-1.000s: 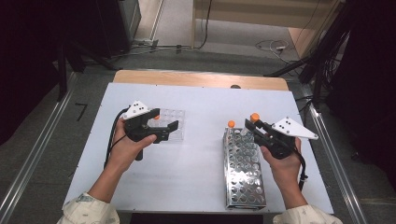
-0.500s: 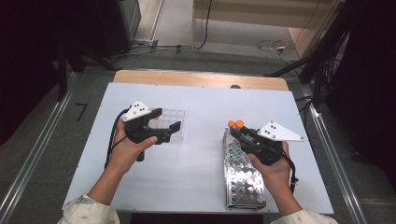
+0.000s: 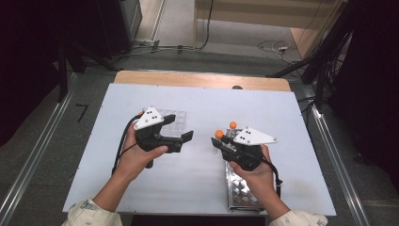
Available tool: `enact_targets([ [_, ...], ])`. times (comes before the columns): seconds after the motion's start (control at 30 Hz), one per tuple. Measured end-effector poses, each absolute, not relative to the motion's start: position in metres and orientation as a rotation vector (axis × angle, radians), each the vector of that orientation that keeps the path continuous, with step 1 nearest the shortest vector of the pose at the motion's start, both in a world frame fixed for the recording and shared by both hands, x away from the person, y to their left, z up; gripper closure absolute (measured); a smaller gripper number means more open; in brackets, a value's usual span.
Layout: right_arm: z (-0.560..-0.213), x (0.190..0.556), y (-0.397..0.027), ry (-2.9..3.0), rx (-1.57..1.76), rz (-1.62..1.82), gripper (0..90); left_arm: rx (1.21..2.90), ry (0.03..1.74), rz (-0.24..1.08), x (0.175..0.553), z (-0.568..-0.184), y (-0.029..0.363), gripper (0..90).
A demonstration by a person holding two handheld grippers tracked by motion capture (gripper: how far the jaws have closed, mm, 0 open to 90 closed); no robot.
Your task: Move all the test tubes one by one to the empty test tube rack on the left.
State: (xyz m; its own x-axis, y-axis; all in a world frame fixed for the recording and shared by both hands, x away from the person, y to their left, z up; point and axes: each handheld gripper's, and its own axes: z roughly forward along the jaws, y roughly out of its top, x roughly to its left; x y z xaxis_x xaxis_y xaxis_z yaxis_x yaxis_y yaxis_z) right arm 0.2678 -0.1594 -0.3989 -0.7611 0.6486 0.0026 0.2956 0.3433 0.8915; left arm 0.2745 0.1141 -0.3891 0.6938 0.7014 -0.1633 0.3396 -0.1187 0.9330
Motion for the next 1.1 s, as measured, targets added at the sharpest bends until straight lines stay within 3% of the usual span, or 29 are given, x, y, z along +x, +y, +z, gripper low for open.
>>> enact_targets([
  [0.33,-0.409,0.266,-0.135,2.339,0.781,1.356,71.1,1.761,0.734,0.324,0.26,-0.389,0.09,21.8],
  [1.0,-0.413,0.262,-0.126,2.378,0.753,1.356,71.1,1.788,0.659,0.308,0.259,-0.403,0.075,69.7],
  [1.1,-0.413,0.262,-0.126,2.377,0.753,1.358,71.1,1.789,0.659,0.307,0.259,-0.403,0.075,71.0],
])
